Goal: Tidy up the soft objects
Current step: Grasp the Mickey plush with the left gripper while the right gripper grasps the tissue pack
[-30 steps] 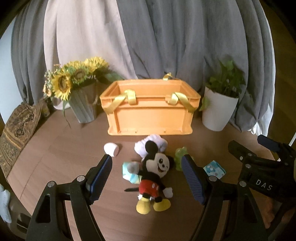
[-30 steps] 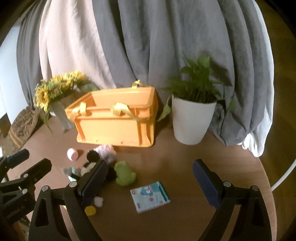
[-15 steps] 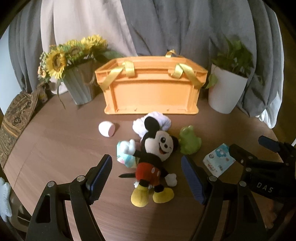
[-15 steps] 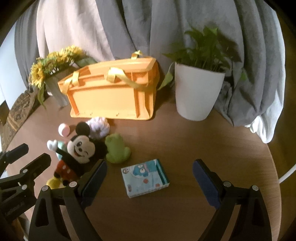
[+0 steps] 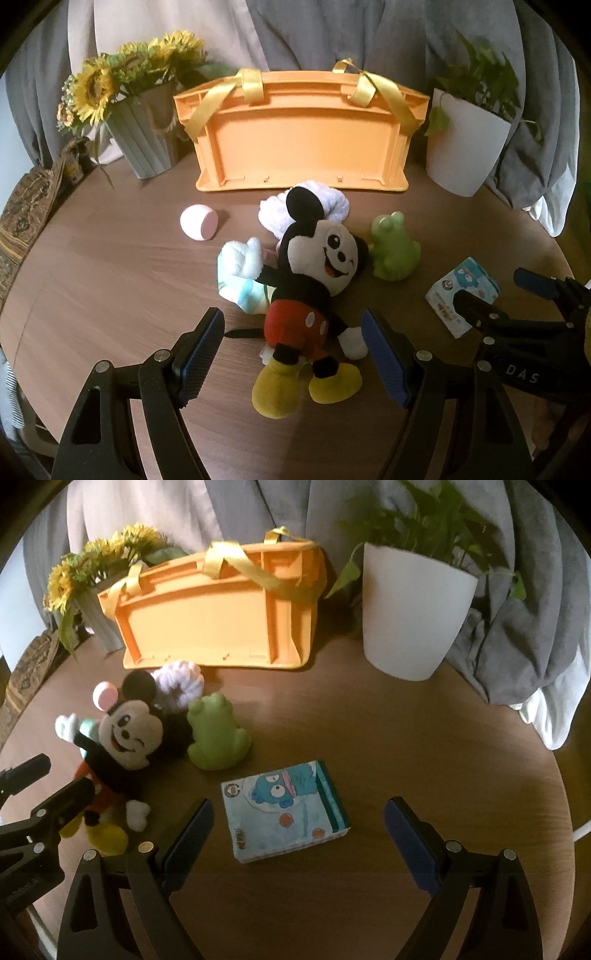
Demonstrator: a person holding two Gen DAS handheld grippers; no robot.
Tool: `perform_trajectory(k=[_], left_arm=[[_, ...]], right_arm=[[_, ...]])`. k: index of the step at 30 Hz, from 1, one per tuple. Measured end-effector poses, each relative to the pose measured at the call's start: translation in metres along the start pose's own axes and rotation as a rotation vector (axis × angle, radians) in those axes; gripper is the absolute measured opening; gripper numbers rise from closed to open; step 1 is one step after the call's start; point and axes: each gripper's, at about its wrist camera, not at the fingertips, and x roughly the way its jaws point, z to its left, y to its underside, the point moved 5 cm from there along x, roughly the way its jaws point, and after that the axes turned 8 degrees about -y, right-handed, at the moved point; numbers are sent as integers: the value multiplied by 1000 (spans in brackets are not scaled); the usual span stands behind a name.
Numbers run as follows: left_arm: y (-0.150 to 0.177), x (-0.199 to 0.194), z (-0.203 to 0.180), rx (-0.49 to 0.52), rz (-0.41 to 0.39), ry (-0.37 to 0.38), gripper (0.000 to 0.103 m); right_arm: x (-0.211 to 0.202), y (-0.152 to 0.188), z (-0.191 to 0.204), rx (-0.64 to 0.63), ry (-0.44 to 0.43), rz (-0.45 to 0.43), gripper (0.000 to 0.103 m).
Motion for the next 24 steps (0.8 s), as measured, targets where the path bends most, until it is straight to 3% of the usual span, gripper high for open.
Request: perform_trajectory(k=[10,16,20,22,24], left_arm=[[3,25,-6,2,60,47,60],[4,32,-6,-2,83,72,42],[5,33,-6,-2,85,83,41],[5,32,-6,0,83,85,41],[6,31,-6,1,82,87,40]], right_arm=[[18,2,0,-9,-1,39,95],[21,1,1,-10,-4,35,94],[22,1,3,-20,-3,31,94],[23,2,4,-24,-4,34,92],[24,2,5,-24,-11,40,80]])
